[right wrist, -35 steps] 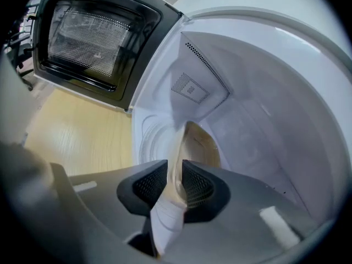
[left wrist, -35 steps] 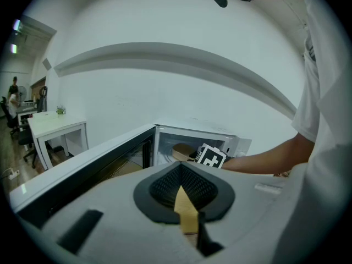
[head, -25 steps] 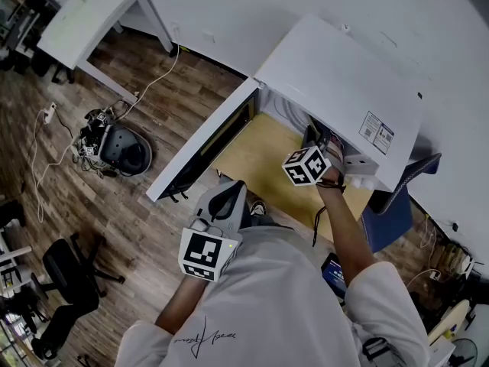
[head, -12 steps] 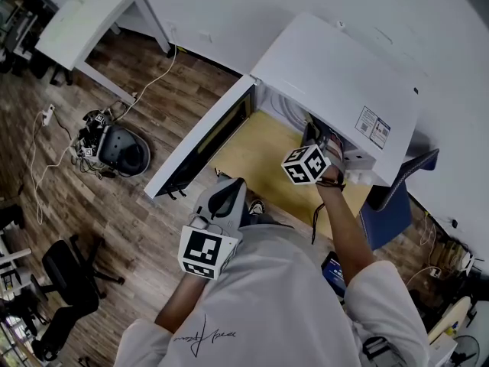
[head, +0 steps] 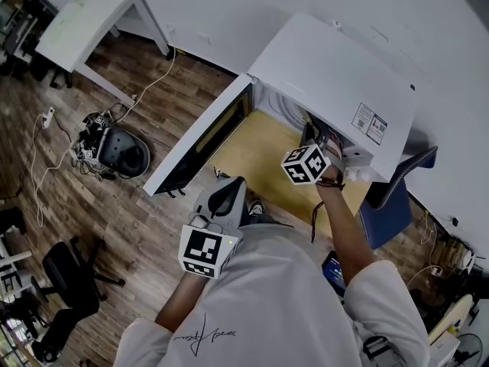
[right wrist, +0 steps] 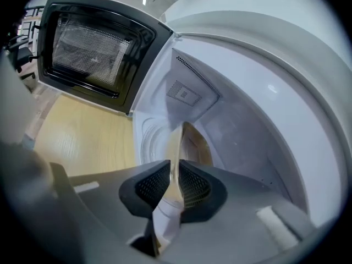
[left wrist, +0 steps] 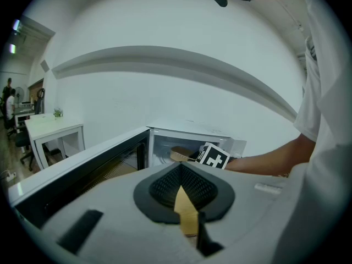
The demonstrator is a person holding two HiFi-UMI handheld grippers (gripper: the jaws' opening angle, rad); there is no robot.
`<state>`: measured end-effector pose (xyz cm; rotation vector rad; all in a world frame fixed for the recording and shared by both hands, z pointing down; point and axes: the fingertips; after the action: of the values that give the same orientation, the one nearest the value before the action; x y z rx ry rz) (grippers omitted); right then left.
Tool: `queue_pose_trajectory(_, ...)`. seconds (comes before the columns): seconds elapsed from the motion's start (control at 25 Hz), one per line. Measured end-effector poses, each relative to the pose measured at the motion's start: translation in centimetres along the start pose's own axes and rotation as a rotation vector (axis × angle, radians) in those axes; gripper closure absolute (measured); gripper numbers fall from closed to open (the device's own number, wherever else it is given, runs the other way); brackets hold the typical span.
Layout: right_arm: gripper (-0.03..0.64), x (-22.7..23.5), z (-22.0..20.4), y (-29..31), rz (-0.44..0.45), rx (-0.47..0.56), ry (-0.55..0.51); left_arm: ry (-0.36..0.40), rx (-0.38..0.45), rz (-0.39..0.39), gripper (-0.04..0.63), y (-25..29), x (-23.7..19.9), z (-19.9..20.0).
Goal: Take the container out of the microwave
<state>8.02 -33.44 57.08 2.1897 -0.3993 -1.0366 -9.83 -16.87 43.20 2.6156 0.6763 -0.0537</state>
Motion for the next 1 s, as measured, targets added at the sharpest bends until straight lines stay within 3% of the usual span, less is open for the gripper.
queue_pose_trajectory(0.4,0.555,-0.2,0.2,-1.3,0.012,0.023,0.020,0.016,0.008,0.004,0.597,-0.2,0.6,0.0)
queue_pose_trajectory(1.0,0.555,-0.6,0.5,-3.9,0.035,0.059,0.085,-0.028,0.026,-0.007,0.597,-0.9,0.8,0.0)
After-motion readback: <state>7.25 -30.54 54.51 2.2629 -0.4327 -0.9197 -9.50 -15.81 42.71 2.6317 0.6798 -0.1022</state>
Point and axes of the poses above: the fingertips, and each gripper's own axes: y forward along the fingers, x to its right, z out of its top, and after that the axes turned 6 degrees about z, right-handed
